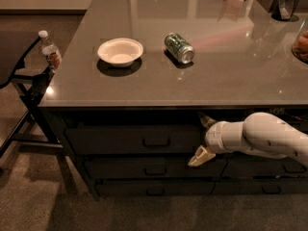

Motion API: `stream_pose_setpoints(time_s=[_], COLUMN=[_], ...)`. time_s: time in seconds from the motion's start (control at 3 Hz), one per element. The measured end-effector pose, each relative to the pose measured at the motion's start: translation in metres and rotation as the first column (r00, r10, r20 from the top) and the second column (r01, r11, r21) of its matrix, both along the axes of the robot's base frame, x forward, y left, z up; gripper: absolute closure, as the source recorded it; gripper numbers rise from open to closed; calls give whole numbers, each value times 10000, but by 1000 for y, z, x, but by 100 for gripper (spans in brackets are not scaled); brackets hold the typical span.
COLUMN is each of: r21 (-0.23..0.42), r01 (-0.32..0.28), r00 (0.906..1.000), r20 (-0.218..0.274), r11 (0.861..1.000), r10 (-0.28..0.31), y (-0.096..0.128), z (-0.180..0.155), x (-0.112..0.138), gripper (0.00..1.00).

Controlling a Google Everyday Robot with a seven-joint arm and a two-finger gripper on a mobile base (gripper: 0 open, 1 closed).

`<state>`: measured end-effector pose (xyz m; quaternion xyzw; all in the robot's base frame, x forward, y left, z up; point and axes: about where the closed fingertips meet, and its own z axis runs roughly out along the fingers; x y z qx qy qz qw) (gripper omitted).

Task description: Open top drawer

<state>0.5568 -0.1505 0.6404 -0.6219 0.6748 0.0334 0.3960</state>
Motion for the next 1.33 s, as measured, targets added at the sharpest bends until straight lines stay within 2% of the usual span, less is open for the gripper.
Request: stream_pose_setpoints(time_s=[0.33, 0.67, 1.33], r21=[-7, -7, -7], r01=[8, 8, 7], r00=[10000, 10000, 10000], r20=[-13, -13, -13], r11=[10000, 10000, 10000], r10=[-8, -8, -7], y=[0, 0, 0], z=[-1, -1, -1], x=[0, 0, 0], gripper=[0, 18, 64])
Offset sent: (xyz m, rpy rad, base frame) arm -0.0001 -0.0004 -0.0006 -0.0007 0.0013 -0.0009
